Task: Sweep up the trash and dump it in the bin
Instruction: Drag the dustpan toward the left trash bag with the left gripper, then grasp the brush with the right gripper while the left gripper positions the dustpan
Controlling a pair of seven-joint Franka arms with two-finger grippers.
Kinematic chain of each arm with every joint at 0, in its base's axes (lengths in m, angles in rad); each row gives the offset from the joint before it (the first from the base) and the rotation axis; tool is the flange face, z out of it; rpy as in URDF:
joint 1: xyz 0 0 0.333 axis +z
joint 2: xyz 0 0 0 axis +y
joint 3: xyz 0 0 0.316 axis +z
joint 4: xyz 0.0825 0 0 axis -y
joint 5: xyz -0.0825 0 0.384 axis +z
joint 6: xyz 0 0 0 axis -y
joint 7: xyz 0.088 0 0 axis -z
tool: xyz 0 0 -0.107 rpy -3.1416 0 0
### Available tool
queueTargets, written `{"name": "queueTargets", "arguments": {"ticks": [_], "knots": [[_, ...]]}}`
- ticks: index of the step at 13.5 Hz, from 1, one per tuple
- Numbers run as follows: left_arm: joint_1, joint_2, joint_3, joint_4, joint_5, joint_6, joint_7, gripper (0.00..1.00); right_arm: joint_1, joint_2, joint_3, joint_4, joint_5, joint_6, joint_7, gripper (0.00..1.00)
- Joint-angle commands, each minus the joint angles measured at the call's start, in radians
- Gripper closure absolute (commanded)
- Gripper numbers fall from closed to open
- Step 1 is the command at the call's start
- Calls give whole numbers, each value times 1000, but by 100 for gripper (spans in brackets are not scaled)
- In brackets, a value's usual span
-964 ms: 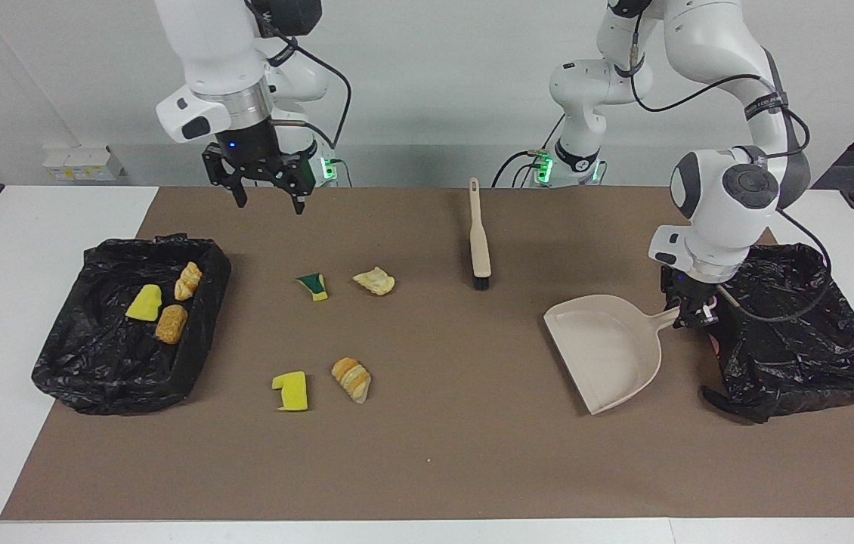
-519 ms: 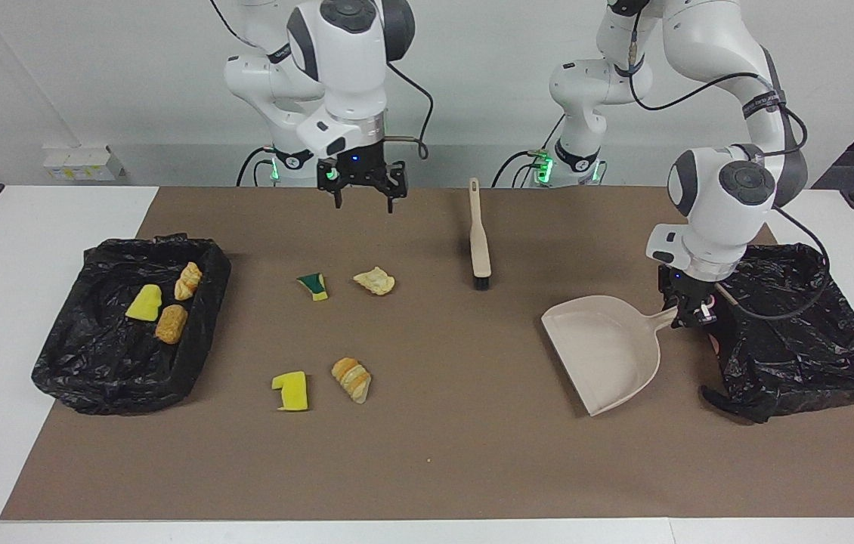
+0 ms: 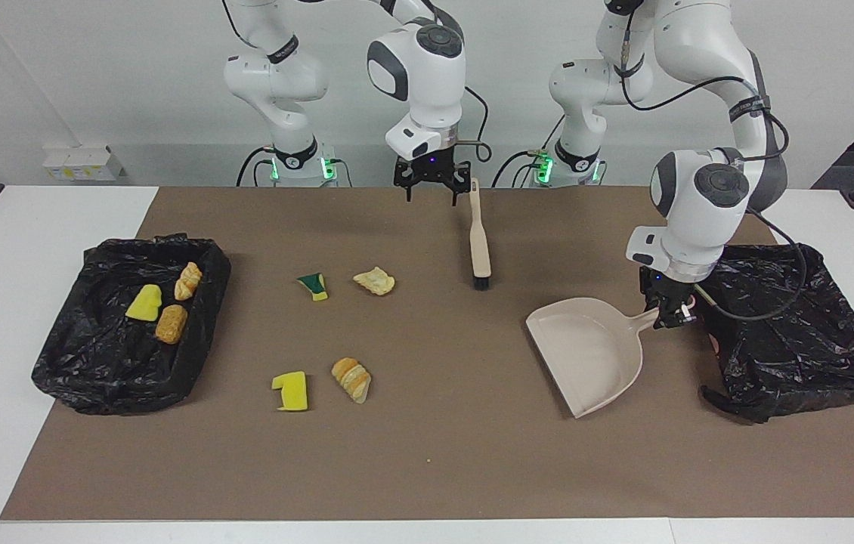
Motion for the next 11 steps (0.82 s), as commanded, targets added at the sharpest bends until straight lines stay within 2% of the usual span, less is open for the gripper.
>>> {"name": "queueTargets", "arguments": {"ticks": [1, 3, 5, 8, 9, 11], "knots": [[-15, -26, 6, -33, 9, 30, -49, 100, -12, 41, 72, -25, 21, 47, 66, 0], [-26, -17, 8, -34, 9, 33, -71, 100, -3, 79, 94, -49, 4, 133, 88, 1], [-24, -16, 8, -34, 9, 31, -79, 100, -1, 153, 128, -49, -57, 184, 112, 5], [-24, -17, 8, -34, 9, 27, -80, 100, 18, 247, 152, -51, -178, 190, 164, 8], [-24, -17, 8, -40, 9, 27, -79, 100, 23, 271, 152, -51, -195, 208, 169, 12], [-21, -22, 9, -56, 9, 27, -77, 100, 31, 304, 152, -57, -214, 231, 172, 14]]}}
